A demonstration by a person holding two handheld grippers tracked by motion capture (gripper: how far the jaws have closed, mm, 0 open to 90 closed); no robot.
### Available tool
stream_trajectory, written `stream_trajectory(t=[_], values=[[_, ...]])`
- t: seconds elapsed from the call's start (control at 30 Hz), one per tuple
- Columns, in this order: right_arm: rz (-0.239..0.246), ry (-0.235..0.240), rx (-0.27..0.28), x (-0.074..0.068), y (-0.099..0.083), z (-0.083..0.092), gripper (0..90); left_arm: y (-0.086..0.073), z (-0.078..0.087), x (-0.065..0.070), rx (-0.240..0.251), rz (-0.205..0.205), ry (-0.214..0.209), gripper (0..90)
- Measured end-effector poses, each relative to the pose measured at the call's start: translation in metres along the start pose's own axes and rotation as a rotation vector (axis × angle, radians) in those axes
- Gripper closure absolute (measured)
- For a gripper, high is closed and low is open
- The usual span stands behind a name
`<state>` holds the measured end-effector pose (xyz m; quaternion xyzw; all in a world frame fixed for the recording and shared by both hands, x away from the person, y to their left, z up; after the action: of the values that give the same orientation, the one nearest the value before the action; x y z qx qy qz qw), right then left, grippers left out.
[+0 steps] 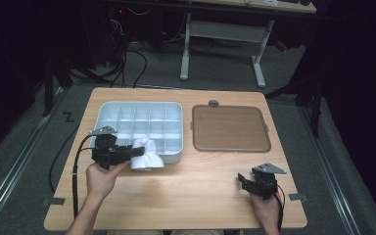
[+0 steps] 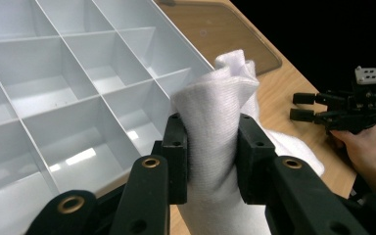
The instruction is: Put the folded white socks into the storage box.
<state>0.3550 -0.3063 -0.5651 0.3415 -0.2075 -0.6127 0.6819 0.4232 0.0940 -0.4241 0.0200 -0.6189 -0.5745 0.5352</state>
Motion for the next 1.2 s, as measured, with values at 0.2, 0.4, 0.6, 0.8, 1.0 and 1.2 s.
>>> stream_trajectory(t=[0.2, 0.4, 0.6, 0.8, 1.0, 1.2], values=[[0.000, 0.000, 0.000, 0.000, 0.000, 0.000, 36.3, 0.014, -0.003, -0.004, 0.007, 0.010, 0.011, 70.3], [0.001, -0.005, -0.002, -0.001, 0.000, 0.000, 36.3, 0.023, -0.008, -0.014, 0.015, 0.038, 0.025, 70.3], [0.008, -0.009, -0.002, -0.001, 0.000, 0.000, 36.3, 0.033, -0.015, -0.020, 0.029, 0.058, 0.021, 70.3], [0.008, -0.012, -0.002, -0.001, 0.000, 0.000, 36.3, 0.035, -0.028, -0.026, 0.021, 0.068, 0.030, 70.3], [0.009, -0.012, -0.002, -0.001, 0.000, 0.000, 36.3, 0.035, -0.038, -0.038, 0.014, 0.086, 0.046, 70.3], [0.010, -0.014, -0.002, -0.001, 0.000, 0.000, 36.4, 0.032, -0.046, -0.048, -0.001, 0.097, 0.067, 70.3]])
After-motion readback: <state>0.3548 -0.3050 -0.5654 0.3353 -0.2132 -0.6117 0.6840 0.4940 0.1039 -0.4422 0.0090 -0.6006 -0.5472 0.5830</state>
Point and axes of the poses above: each handheld gripper's, and its own axes: z roughly backward along the jaws, y roughly out of its top, x roughly to its right, the point moved 5 cm from there along -z, roughly forward along the jaws, and after that the axes turned 10 degrees about -z, right-handed, at the moved point
